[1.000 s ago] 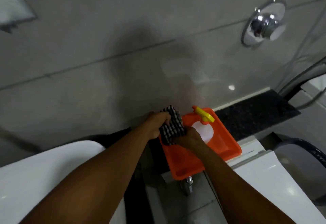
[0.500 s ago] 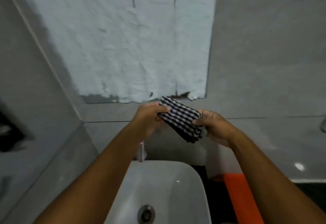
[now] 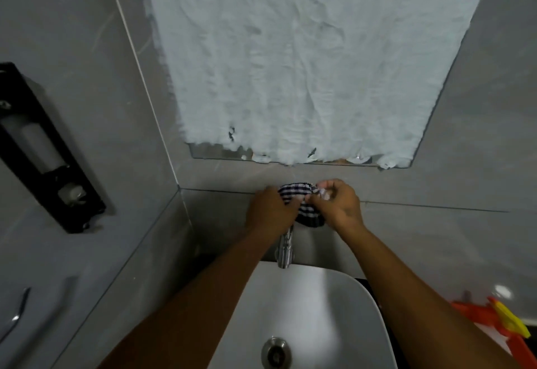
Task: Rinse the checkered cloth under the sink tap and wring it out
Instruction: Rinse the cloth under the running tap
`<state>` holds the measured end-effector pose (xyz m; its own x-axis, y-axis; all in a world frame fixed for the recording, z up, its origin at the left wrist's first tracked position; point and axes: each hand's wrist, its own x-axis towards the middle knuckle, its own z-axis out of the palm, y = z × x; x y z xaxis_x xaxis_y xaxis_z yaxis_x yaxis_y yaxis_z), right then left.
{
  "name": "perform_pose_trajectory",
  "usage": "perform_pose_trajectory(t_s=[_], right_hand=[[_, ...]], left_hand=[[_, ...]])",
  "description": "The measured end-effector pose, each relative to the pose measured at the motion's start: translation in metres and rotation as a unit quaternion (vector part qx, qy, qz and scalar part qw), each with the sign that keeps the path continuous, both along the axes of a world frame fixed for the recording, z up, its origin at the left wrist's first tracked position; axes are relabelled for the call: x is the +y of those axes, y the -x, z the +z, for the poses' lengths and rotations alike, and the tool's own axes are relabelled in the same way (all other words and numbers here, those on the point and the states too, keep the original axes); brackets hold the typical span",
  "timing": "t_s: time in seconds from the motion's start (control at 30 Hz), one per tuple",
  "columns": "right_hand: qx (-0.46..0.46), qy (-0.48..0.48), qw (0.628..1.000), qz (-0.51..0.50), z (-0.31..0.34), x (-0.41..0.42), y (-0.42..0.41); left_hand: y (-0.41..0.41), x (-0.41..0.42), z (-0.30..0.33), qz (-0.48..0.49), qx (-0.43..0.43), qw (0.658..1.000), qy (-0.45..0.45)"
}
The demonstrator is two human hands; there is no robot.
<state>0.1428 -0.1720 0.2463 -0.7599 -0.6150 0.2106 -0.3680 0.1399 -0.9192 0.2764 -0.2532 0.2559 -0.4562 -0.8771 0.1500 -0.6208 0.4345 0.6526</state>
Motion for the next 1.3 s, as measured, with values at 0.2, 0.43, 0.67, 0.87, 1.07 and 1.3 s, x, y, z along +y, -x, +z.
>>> perform_pose_trajectory(t_s=[0.2,0.43,0.67,0.87,1.07,1.3], right_hand=[[0.582,-0.092,0.807,-0.027,-0.033,0.024,0.044],[0.698,-0.055,0.708,-0.089,-0.084,0.002,0.079],[0.698,-0.023,0.711,-0.089,-0.098,-0.008,0.087],[0.688,-0.035,0.72,-0.085,-0.095,-0.005,0.086],[0.679,-0.044,0.727,-0.088,-0.094,-0.006,0.083],[0.68,-0.027,0.727,-0.093,-0.1,-0.01,0.087]], left_hand=[[0.005,-0.015,0.003,-0.035,0.204,0.849,-0.487],[0.044,0.01,0.001,-0.042,-0.234,0.971,-0.025],[0.016,-0.04,-0.008,-0.092,0.138,0.781,-0.602],[0.011,-0.002,-0.015,-0.006,0.112,0.928,-0.356],[-0.036,0.061,-0.044,-0.002,0.061,0.984,-0.166],[0.006,0.01,-0.013,-0.023,0.053,0.958,-0.281]])
